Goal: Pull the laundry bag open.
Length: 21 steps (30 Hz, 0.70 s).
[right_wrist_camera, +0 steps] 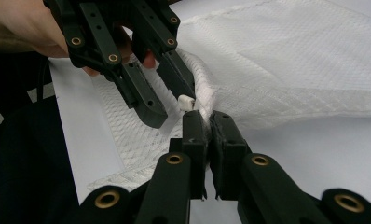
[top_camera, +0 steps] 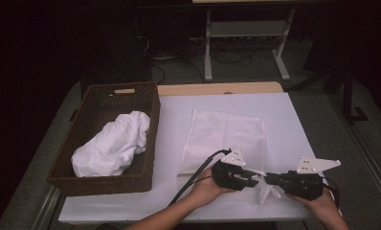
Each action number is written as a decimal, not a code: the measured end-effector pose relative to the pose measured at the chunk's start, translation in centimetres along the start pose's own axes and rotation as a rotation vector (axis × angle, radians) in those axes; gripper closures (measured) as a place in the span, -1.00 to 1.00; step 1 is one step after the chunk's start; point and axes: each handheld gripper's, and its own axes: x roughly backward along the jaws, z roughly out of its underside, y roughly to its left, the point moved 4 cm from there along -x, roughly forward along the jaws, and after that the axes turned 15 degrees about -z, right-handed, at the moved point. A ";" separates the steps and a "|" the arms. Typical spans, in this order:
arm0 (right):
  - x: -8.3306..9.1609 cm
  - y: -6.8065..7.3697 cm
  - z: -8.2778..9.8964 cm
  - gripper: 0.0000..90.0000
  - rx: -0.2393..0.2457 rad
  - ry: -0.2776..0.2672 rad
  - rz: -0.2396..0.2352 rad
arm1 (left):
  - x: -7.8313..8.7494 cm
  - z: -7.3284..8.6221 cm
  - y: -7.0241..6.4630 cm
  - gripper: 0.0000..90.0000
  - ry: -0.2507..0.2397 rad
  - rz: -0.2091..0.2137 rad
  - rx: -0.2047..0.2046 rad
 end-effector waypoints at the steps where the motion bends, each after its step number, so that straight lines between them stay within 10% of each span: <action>1: 0.0 0.0 0.0 0.88 0.000 0.000 0.000 | 0.0 0.0 0.0 0.52 0.000 0.000 0.000; 21: 0.1 0.0 0.1 0.88 0.004 0.001 0.007 | -0.9 -0.3 0.1 0.89 0.007 0.018 0.039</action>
